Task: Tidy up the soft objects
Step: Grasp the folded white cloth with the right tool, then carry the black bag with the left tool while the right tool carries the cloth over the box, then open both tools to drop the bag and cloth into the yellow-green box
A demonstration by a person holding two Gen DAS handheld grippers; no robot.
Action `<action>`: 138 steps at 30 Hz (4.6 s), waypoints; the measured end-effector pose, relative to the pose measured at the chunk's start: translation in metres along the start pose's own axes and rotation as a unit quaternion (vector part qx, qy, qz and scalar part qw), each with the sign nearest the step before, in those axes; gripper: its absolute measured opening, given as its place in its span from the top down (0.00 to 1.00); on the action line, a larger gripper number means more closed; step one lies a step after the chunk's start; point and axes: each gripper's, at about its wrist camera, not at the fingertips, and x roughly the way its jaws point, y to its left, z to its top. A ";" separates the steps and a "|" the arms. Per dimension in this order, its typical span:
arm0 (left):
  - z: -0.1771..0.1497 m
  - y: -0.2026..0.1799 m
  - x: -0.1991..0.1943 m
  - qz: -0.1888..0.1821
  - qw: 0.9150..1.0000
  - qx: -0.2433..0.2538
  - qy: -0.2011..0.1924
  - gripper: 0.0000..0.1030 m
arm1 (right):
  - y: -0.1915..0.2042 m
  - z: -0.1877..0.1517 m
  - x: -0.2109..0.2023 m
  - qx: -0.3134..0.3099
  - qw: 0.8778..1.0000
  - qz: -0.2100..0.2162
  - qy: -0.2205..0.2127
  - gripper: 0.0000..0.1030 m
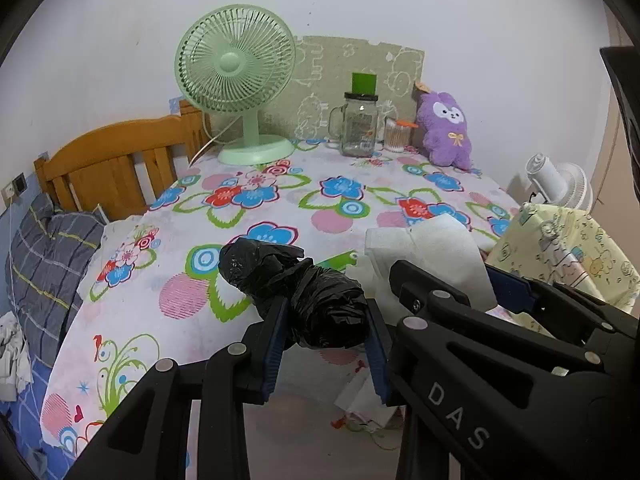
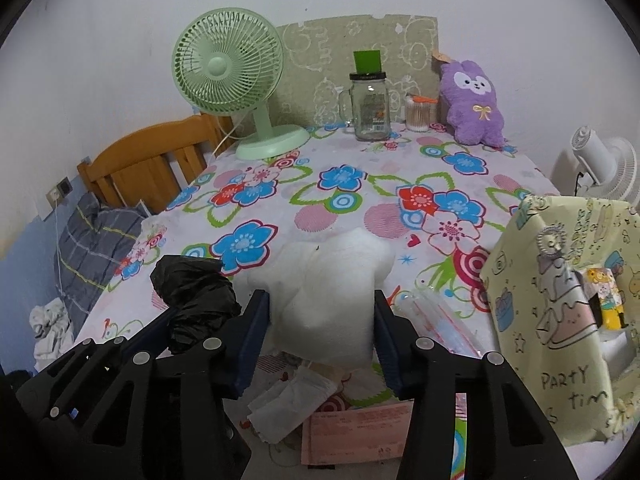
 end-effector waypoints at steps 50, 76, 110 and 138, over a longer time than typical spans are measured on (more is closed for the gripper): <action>0.041 -0.089 -0.079 -0.040 0.995 0.036 -0.079 0.64 | -0.062 0.032 -0.121 0.017 0.995 -0.035 -0.093 0.48; 0.051 -0.179 -0.055 -0.089 0.989 0.082 -0.079 0.64 | -0.154 0.036 -0.131 0.048 0.990 -0.080 -0.103 0.48; 0.025 -0.238 -0.002 -0.125 0.982 0.142 0.007 0.46 | -0.229 0.010 -0.099 0.091 0.987 -0.123 -0.041 0.48; 0.033 -0.219 -0.006 -0.115 0.986 0.123 0.010 0.16 | -0.213 0.012 -0.092 0.075 0.991 -0.111 -0.031 0.18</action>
